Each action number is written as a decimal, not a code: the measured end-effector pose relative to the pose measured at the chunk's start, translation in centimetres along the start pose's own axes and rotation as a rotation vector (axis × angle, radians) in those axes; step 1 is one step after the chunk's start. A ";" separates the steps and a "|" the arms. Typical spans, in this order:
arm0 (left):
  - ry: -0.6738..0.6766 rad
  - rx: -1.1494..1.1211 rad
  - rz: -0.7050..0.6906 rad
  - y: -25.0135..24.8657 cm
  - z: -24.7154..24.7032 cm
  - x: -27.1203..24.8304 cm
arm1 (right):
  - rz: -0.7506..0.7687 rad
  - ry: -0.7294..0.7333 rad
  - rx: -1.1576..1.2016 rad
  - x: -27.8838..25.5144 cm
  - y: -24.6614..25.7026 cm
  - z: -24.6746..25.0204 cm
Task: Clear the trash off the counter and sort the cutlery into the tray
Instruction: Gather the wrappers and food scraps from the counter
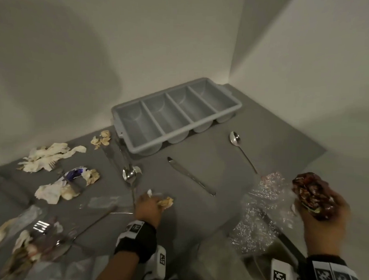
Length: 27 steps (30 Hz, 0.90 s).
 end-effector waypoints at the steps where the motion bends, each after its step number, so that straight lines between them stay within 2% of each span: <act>1: -0.027 -0.023 0.039 -0.6 -0.3 -0.1 | -0.015 0.018 0.014 0.1 -0.2 0.5; 5: -0.039 -0.064 0.081 -2.7 -1.4 0.0 | -0.038 0.114 0.008 0.8 -0.9 2.0; 10: -0.154 -0.139 0.021 -4.3 1.0 -0.4 | -0.032 0.153 0.049 2.4 -1.6 4.5; 12: -0.308 -0.167 -0.086 -6.2 3.7 -1.1 | -0.034 0.165 0.083 3.0 -1.6 5.6; 15: -0.550 -0.264 -0.318 -11.5 7.8 -3.8 | -0.039 0.157 0.095 3.6 -2.2 7.0; 17: -0.565 -0.394 -0.453 -16.2 8.0 -5.6 | -0.057 0.121 0.106 4.1 -3.3 8.4; 19: -0.384 -0.490 -0.593 -20.9 5.4 -6.0 | -0.092 0.073 0.115 4.4 -4.7 10.0; 22: 0.046 -0.532 -0.760 -27.4 -1.4 -6.1 | -0.161 -0.044 0.063 4.4 -7.2 12.9; 25: 0.380 -0.388 -0.841 -32.5 -8.6 -5.9 | -0.271 -0.202 0.066 4.2 -10.1 16.4; 27: 0.548 -0.261 -0.849 -35.1 -13.1 -5.2 | -0.309 -0.339 0.068 4.0 -12.2 18.8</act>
Point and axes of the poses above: each hand's wrist, its own x-axis towards the middle knuckle, its own z-axis out of the back of the hand, y = z × x, the point moved 3 cm from there along x, towards the middle knuckle, and after that the axes turned 8 degrees about y, right-handed, at the moved point
